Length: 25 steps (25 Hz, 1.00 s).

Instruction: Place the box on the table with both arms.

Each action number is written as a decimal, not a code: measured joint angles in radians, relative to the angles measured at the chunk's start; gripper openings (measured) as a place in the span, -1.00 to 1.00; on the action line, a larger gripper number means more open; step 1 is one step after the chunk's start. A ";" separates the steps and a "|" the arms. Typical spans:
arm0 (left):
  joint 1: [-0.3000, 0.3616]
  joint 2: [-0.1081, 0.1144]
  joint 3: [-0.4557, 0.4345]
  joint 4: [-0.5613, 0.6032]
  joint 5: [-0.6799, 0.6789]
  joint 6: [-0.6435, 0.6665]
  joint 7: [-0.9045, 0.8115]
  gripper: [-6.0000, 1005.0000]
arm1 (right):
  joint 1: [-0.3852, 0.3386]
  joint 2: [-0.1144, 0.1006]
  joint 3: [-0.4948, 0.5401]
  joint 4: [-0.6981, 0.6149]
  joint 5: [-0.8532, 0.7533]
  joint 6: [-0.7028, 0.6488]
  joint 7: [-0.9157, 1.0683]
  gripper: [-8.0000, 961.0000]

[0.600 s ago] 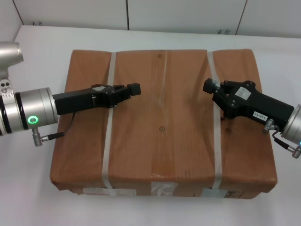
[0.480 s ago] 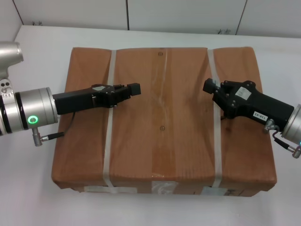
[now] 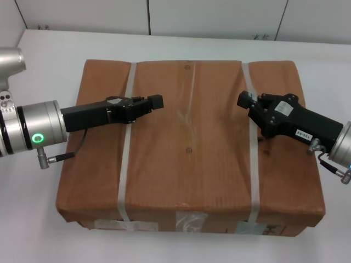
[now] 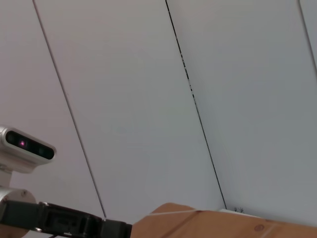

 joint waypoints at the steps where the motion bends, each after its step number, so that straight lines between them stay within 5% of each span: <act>1: 0.000 0.000 0.000 0.000 0.000 0.000 0.000 -0.86 | 0.000 0.000 0.000 0.000 0.000 0.000 0.000 -0.87; 14: -0.003 -0.018 0.007 0.000 0.009 -0.114 0.041 -0.87 | 0.043 0.000 -0.009 0.044 0.000 0.090 -0.023 -0.84; 25: -0.018 -0.066 0.011 -0.009 0.044 -0.293 0.095 -0.87 | 0.109 0.000 -0.011 0.126 -0.005 0.266 -0.013 -0.82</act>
